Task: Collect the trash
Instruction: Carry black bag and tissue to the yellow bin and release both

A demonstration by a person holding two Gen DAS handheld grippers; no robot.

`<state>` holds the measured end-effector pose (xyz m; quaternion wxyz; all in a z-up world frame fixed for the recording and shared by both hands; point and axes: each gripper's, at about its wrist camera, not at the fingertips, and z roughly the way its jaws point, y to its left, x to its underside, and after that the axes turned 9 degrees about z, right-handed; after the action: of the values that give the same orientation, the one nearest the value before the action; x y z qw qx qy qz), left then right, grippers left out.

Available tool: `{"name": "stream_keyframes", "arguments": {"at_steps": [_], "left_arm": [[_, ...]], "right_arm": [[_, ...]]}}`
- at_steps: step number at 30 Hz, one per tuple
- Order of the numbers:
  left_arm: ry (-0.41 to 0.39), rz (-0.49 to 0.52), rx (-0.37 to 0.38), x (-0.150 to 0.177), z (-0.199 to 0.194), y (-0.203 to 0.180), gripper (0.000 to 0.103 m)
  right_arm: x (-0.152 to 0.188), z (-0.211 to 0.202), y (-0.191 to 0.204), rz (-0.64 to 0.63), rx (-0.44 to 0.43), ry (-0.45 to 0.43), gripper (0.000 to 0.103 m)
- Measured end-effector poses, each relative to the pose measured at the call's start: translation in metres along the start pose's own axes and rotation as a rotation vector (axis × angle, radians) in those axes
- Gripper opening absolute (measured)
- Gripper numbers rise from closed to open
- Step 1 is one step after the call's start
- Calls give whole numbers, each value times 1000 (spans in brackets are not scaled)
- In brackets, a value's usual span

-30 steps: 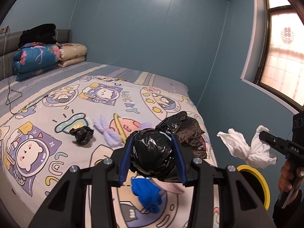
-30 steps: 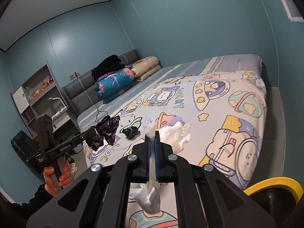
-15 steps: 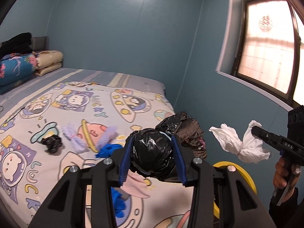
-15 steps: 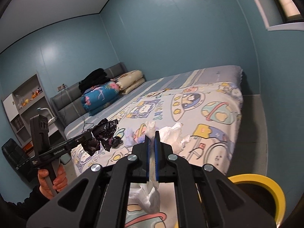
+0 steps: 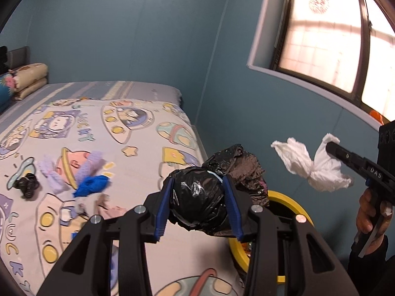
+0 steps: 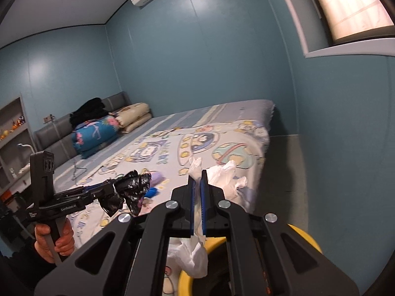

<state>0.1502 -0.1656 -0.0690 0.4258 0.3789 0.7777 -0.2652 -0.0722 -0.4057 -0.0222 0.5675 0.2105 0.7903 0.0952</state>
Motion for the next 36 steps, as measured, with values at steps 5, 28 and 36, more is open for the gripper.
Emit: {"name": "stream_keyframes", "arguments": {"at_steps": [5, 28, 36], "left_arm": [[39, 35, 45, 7, 19, -25, 39], [223, 200, 198, 48, 77, -119, 39], [211, 213, 228, 52, 73, -132, 68]], "right_arm": [[8, -12, -12, -6, 76, -10, 3], [30, 3, -41, -13, 307, 55, 3], [31, 7, -49, 3, 333, 72, 4]]}}
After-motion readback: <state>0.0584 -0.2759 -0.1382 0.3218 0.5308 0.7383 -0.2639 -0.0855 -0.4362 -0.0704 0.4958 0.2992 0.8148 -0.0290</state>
